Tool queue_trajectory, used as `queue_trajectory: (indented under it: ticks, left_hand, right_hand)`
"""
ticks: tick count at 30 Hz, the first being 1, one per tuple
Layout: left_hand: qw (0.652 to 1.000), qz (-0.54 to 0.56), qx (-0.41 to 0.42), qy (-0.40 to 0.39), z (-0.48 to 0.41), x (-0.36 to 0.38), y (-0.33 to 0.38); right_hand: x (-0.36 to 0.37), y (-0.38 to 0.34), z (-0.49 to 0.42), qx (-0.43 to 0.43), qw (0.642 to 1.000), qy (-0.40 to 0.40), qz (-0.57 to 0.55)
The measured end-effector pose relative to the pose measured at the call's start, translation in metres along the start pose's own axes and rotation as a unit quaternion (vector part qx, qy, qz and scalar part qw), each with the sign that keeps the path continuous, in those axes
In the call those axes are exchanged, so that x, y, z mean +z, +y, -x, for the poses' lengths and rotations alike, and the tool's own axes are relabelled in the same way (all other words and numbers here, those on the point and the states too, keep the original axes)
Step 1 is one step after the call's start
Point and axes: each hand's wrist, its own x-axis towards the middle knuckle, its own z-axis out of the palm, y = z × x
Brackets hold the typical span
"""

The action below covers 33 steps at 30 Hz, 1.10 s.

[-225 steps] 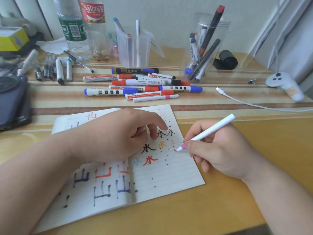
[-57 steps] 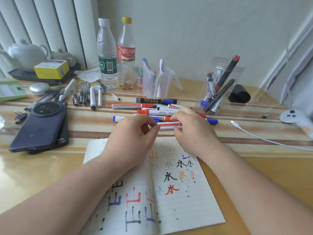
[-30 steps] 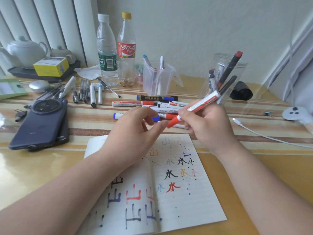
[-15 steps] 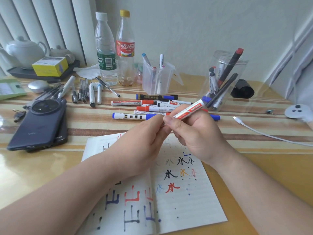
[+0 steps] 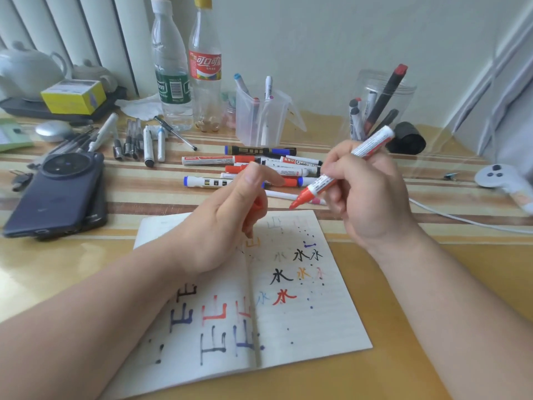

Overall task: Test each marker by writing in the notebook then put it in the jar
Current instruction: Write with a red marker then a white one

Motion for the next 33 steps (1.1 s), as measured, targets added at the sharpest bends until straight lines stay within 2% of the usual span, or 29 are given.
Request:
queue_trajectory:
  ticks: [2, 5, 8, 10, 12, 15, 17, 23, 33]
  left_hand:
    - [0.999, 0.04, -0.008, -0.009, 0.001, -0.001, 0.0]
    - [0.998, 0.051, -0.02, -0.029, 0.004, -0.001, 0.004]
    - [0.996, 0.057, -0.031, -0.058, 0.007, 0.002, 0.006]
    - [0.996, 0.049, -0.026, -0.076, 0.009, 0.004, 0.007]
    - [0.995, 0.038, -0.025, -0.086, 0.011, 0.006, 0.008]
    - [0.995, 0.02, -0.039, -0.088, 0.011, 0.007, 0.009]
    - [0.995, 0.011, -0.043, -0.088, 0.011, 0.007, 0.01]
    - [0.991, -0.037, -0.046, -0.12, 0.012, 0.002, 0.016]
    - [0.99, -0.054, -0.053, -0.119, 0.013, 0.004, 0.016]
  right_hand:
    - [-0.004, -0.01, 0.006, 0.01, 0.998, -0.041, 0.045]
    - [-0.005, -0.014, 0.031, 0.08, 0.982, -0.149, 0.086]
    - [-0.007, -0.006, 0.064, 0.166, 0.955, -0.246, 0.017]
    - [-0.01, -0.003, 0.081, 0.205, 0.938, -0.279, -0.017]
    - [-0.01, -0.001, 0.089, 0.198, 0.943, -0.268, 0.016]
    - [-0.002, 0.0, 0.092, 0.159, 0.964, -0.2, 0.08]
    - [0.002, 0.003, 0.091, 0.154, 0.965, -0.18, 0.111]
    - [0.003, 0.005, 0.093, 0.161, 0.951, -0.192, 0.181]
    - [0.007, 0.008, 0.097, 0.136, 0.945, -0.193, 0.226]
